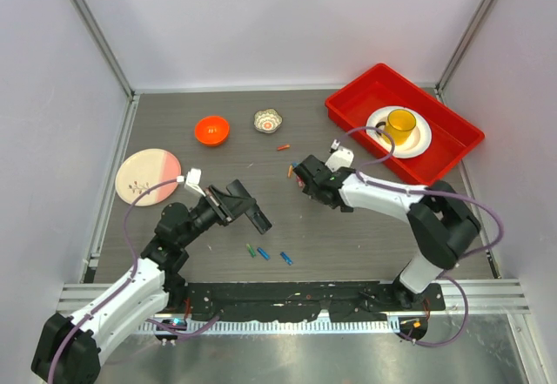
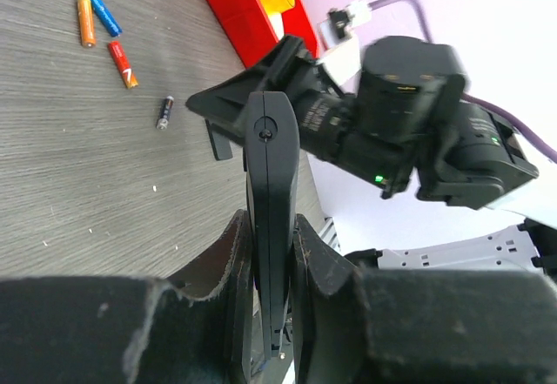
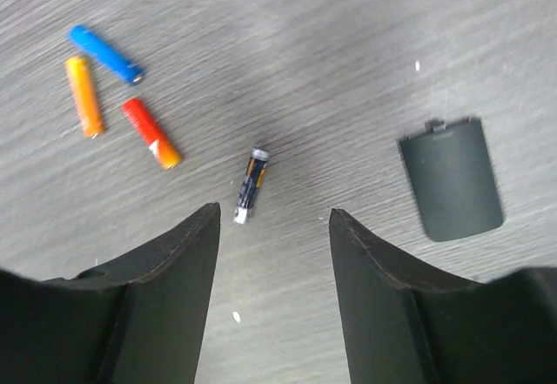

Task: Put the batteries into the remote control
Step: Adjust the battery at the center of the board.

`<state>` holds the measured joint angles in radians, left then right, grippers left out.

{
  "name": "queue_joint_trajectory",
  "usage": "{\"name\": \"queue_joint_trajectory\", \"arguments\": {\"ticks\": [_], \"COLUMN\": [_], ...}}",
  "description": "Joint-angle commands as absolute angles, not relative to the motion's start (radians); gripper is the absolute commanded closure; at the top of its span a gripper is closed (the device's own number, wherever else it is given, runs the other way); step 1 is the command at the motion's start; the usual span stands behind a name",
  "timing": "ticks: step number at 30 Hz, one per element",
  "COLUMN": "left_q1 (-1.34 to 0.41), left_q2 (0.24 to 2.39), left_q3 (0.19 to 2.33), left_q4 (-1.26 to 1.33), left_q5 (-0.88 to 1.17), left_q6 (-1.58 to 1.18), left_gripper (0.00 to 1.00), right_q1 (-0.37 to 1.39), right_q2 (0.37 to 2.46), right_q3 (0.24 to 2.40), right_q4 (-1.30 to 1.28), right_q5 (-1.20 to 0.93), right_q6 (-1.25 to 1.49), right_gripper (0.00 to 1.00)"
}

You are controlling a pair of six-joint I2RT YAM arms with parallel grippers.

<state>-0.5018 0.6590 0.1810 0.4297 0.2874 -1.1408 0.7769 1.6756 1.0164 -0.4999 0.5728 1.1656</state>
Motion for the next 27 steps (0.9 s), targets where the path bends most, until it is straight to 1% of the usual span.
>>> {"name": "queue_joint_trajectory", "arguments": {"ticks": [1, 2, 3, 5, 6, 8, 12, 14, 17, 24, 27], "left_q1": [-0.497, -0.497, -0.497, -0.499, -0.500, -0.499, -0.500, -0.502, -0.500, -0.502, -0.502], "left_q2": [0.658, 0.663, 0.664, 0.679, 0.686, 0.710, 0.759, 0.775, 0.785, 0.735, 0.719], "left_q3": [0.170, 0.167, 0.166, 0.161, 0.161, 0.161, 0.169, 0.169, 0.167, 0.153, 0.153], "left_q4": [0.492, 0.495, 0.505, 0.517, 0.528, 0.544, 0.593, 0.606, 0.623, 0.595, 0.586], "left_q5": [0.295, 0.296, 0.296, 0.299, 0.301, 0.308, 0.339, 0.344, 0.359, 0.348, 0.350], "left_q6": [-1.132, -1.132, -1.131, -1.131, -1.131, -1.132, -1.131, -1.135, -1.137, -1.134, -1.134], "left_gripper": [1.00, 1.00, 1.00, 1.00, 1.00, 1.00, 1.00, 1.00, 1.00, 1.00, 1.00], "right_q1": [0.776, 0.758, 0.743, 0.692, 0.680, 0.672, 0.670, 0.669, 0.667, 0.649, 0.647], "right_q2": [1.501, 1.482, 1.470, 1.489, 1.509, 1.554, 1.569, 1.580, 1.608, 1.673, 1.692], "right_q3": [0.954, 0.922, 0.904, 0.906, 0.922, 0.936, 0.910, 0.907, 0.931, 0.953, 0.953], "right_q4": [-0.289, -0.255, -0.215, -0.193, -0.234, -0.247, -0.186, -0.169, -0.160, -0.176, -0.173], "right_q5": [0.545, 0.441, 0.380, 0.233, 0.200, 0.192, 0.034, 0.014, 0.014, 0.025, 0.043], "right_q6": [0.633, 0.486, 0.406, 0.265, 0.223, 0.116, -0.021, -0.040, -0.080, -0.137, -0.158], "right_gripper": [0.41, 0.41, 0.35, 0.16, 0.15, 0.15, 0.18, 0.19, 0.21, 0.22, 0.25]}}
